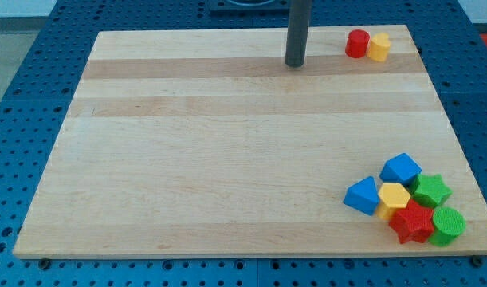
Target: Point at the red circle
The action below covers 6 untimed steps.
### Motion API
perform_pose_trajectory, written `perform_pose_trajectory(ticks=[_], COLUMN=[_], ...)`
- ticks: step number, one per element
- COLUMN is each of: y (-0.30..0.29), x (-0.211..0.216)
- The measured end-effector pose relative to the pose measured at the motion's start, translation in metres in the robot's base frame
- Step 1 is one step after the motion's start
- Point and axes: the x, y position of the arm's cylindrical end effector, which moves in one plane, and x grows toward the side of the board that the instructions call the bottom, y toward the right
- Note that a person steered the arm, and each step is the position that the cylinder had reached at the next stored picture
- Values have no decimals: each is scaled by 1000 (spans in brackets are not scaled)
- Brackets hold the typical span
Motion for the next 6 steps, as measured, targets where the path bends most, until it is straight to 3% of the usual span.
perform_pose_trajectory(ticks=[1,3,4,6], y=[0,12,83,142], x=[0,-74,-73,-59])
